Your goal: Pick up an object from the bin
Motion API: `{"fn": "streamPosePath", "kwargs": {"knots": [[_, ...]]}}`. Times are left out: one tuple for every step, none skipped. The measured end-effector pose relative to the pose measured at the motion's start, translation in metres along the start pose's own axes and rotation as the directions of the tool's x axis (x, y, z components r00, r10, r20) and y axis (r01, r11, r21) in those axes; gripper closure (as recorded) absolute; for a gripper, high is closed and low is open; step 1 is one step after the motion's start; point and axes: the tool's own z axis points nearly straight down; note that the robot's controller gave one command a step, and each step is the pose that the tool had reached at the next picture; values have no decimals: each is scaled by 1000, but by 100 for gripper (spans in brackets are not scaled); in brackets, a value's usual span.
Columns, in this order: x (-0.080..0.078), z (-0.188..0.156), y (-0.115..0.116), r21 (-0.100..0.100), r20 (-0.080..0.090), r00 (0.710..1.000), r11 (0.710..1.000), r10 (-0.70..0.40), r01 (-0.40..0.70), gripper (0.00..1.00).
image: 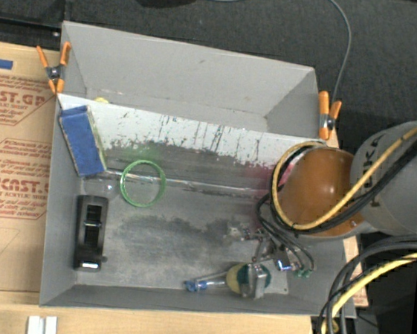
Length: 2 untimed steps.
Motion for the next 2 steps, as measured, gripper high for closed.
{"fn": "streamPosePath", "kwargs": {"knots": [[-21,-24,-60,9,27,996,996,-86,86,0],[-9,-5,-57,5,21,998,998,-61,61,0]]}}
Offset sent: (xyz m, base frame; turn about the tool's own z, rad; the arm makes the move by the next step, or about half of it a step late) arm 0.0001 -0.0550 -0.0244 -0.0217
